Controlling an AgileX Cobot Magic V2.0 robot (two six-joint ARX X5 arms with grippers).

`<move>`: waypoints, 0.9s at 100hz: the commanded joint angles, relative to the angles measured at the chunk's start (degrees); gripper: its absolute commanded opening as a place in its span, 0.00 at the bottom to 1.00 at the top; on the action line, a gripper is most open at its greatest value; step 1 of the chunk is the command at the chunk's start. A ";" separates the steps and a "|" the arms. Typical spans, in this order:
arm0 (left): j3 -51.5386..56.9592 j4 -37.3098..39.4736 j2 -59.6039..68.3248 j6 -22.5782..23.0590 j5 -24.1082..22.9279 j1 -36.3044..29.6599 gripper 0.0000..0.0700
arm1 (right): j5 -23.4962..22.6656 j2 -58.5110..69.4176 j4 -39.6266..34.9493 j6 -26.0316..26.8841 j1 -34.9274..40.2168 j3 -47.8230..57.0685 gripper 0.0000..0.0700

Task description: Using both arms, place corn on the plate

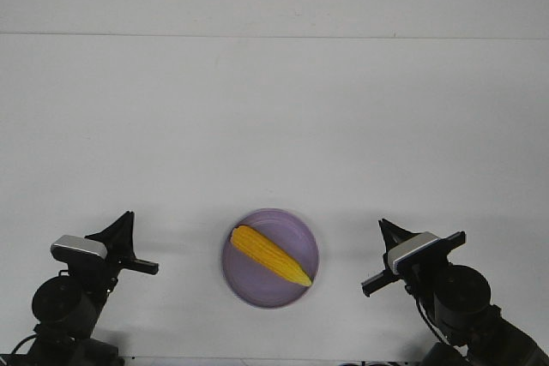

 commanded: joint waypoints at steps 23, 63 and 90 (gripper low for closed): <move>-17.03 8.96 -13.11 2.12 0.09 14.12 0.02 | 0.00 0.24 0.59 0.46 0.46 0.66 0.03; -20.90 10.21 -13.62 2.29 0.04 14.62 0.02 | 0.00 0.24 0.76 0.46 0.46 0.66 0.03; -20.87 10.25 -13.62 2.29 0.04 14.62 0.02 | 0.00 0.24 0.76 0.48 0.46 0.66 0.03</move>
